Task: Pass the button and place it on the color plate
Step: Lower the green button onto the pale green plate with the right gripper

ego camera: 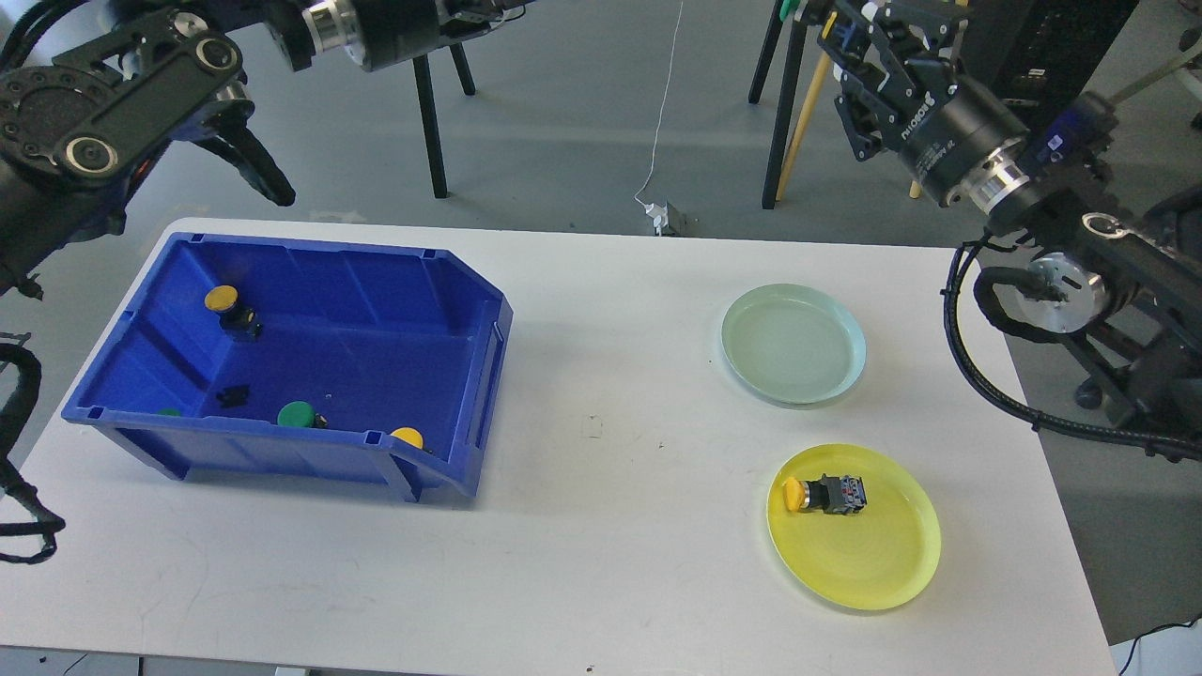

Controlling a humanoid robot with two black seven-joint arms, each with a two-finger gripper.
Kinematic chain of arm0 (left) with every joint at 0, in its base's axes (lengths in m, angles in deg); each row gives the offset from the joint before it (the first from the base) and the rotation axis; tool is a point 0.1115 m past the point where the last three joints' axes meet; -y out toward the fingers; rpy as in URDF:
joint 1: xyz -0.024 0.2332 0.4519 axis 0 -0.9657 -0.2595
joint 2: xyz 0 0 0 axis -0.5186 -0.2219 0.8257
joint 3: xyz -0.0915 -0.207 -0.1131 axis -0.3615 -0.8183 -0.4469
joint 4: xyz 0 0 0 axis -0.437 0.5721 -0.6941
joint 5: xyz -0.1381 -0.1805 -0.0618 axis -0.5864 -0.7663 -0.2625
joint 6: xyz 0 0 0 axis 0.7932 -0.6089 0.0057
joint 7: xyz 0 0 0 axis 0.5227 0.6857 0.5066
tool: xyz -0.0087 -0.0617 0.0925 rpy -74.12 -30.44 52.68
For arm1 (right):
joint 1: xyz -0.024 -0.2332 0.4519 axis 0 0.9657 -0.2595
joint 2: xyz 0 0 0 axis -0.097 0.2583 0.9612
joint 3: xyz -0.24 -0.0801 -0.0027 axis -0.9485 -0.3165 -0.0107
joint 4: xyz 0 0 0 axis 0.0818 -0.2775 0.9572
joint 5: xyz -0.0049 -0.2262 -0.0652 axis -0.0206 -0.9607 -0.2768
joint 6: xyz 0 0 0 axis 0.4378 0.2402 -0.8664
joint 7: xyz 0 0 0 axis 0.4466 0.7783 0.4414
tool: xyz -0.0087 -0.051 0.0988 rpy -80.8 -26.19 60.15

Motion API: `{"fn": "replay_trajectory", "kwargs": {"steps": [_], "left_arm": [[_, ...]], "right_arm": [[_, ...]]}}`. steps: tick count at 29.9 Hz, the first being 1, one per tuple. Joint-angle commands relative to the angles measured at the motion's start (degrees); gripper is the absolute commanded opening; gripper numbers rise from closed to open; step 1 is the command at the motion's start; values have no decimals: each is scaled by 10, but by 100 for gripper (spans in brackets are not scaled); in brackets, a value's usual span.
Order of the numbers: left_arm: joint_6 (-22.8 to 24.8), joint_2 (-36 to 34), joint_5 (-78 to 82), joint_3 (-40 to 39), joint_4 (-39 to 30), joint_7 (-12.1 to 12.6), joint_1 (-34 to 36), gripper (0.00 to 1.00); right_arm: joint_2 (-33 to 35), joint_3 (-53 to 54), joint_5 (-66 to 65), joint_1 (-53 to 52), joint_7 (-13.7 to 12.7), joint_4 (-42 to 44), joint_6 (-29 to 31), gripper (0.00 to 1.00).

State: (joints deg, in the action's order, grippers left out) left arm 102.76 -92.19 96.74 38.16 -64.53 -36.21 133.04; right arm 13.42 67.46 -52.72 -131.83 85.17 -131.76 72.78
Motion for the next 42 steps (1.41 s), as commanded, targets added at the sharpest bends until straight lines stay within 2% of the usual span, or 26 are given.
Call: {"fn": "replay_trajectory", "kwargs": {"steps": [1, 9, 14, 16, 21, 23, 29, 31, 34, 37, 42], "left_arm": [[0, -7, -2, -32, 1, -10, 0, 99], [0, -7, -3, -87, 1, -11, 2, 99], [0, -7, -3, -88, 1, -11, 7, 99], [0, -7, -3, -88, 1, -11, 7, 99], [0, -7, -3, -88, 1, -11, 7, 99], [0, -7, -3, -89, 1, -11, 7, 99], [0, -7, -3, -89, 1, -11, 8, 99], [0, -7, -3, -88, 1, -10, 8, 99], [0, -7, -3, -88, 1, -10, 8, 99], [0, -7, -3, -89, 1, -10, 9, 99], [0, -8, -2, -88, 5, -7, 13, 99]], "right_arm": [[18, -70, -4, 20, 0, 26, -5, 22], [2, -174, -4, 56, 0, 117, -19, 23], [-45, -201, -4, 59, 0, 179, -18, 27], [-63, -209, -5, 56, -1, 195, -18, 32], [-87, -224, -5, 53, -6, 223, -18, 58], [-91, -225, -5, 53, -6, 229, -18, 65], [-89, -224, -2, 51, -6, 222, -18, 78], [-85, -217, -1, 51, -6, 220, -17, 87], [-84, -215, 1, 47, -6, 220, -18, 94], [-79, -185, 2, 39, -6, 217, -18, 95], [-55, -39, 3, 37, 2, 192, -10, 99]]}}
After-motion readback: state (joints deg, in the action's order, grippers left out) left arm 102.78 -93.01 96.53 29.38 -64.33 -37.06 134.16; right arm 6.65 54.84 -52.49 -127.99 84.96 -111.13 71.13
